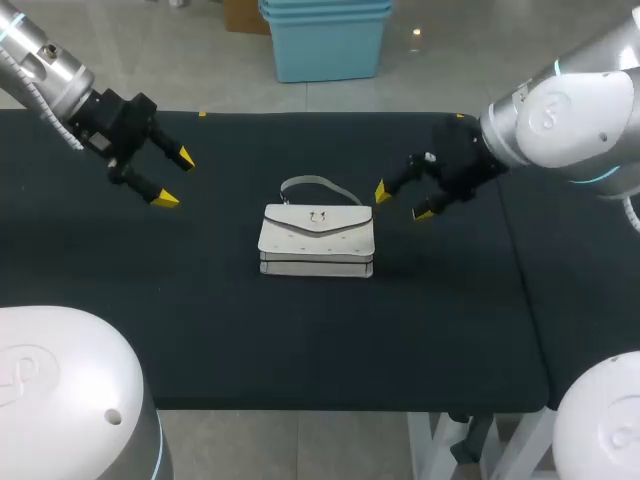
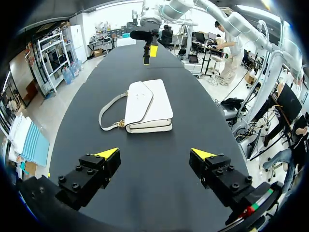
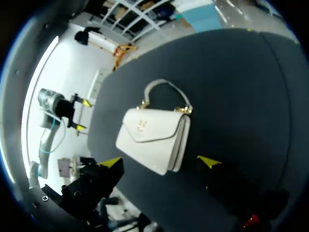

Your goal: Pick up the bag, open it, inspect its contents, close it, and place it on the opposite side

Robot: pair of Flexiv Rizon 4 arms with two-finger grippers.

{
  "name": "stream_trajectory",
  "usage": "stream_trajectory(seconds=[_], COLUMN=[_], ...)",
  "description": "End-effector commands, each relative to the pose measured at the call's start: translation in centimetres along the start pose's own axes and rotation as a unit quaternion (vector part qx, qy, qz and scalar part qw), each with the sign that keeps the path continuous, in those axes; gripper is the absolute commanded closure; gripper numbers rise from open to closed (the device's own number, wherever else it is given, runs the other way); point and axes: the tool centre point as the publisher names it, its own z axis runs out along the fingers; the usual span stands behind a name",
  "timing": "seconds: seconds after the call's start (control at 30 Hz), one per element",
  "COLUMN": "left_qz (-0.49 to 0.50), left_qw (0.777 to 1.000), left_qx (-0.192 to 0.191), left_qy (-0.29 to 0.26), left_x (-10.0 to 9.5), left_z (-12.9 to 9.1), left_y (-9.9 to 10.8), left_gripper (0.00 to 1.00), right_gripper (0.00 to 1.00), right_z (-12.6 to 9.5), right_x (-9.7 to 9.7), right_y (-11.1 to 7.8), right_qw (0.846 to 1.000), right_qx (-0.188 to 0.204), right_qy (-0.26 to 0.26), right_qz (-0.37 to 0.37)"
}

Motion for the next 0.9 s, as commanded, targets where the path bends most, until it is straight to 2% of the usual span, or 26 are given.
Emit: stream_trajectory(seconds=[0.03,0.23,0.33,0.53,0.7,0.8,0.9], left_qz=[0.001,0.021,0.047,0.101,0.154,0.137,0.137], left_qw=[1.0,1.0,0.999,0.994,0.987,0.987,0.987], left_qx=[0.001,-0.005,-0.009,-0.034,-0.037,-0.076,-0.076], left_qy=[0.0,0.007,-0.002,-0.022,-0.026,-0.018,-0.018], left_x=[0.0,-0.5,-0.9,-1.4,-1.3,-1.6,-1.6], left_z=[0.1,0.3,0.6,0.9,1.7,2.2,2.2], left_y=[0.1,-0.7,-1.3,-2.7,-3.9,-4.1,-4.1], left_gripper=[0.0,0.0,0.0,0.0,0.0,0.0,0.0], right_gripper=[0.0,0.0,0.0,0.0,0.0,0.0,0.0], right_z=[-0.6,-0.5,-0.3,0.4,1.1,1.1,1.1], right_x=[1.3,2.5,2.9,3.4,3.7,3.7,3.7], right_y=[-0.4,-0.9,-1.3,-3.2,-4.1,-4.1,-4.1], right_qw=[0.987,0.972,0.959,0.915,0.885,0.885,0.885], right_qx=[-0.002,-0.02,-0.032,-0.075,-0.094,-0.094,-0.094], right_qy=[-0.16,-0.205,-0.227,-0.292,-0.345,-0.345,-0.345], right_qz=[-0.029,-0.115,-0.169,-0.269,-0.297,-0.297,-0.297])
